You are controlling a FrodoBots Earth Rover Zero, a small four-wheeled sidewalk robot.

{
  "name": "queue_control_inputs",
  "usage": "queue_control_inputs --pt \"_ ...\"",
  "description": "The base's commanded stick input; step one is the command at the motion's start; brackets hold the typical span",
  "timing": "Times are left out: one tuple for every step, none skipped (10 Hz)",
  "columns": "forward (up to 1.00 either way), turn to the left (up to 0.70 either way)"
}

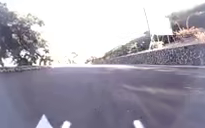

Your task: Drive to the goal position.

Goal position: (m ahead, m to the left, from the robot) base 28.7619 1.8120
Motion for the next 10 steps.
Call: queue_control_inputs --pt "0.69 0.05" --pt "0.69 0.05" --pt "0.69 0.05" --pt "0.69 0.05" --pt "0.69 0.05" --pt "0.69 0.05" --pt "0.69 0.05" --pt "0.69 0.05" --pt "0.69 0.05" --pt "0.69 0.05"
